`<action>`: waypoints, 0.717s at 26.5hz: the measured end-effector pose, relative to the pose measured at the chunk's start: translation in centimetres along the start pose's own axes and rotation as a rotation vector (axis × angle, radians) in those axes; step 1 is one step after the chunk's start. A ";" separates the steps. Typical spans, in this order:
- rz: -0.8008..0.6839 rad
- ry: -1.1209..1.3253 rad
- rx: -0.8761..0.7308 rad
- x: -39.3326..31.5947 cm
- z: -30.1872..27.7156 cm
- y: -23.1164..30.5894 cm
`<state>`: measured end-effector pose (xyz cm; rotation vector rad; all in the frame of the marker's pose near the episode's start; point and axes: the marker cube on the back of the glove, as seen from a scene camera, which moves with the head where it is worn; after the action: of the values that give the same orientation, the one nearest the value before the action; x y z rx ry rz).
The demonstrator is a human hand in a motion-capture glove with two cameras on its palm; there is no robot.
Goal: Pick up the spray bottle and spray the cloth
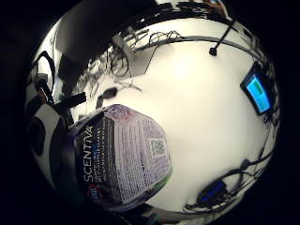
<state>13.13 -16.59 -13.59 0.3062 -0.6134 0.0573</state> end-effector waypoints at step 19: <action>-0.081 0.749 -0.812 -8.2 6.5 4.5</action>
<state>2.15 -13.90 -12.07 -0.4733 0.1495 -0.1513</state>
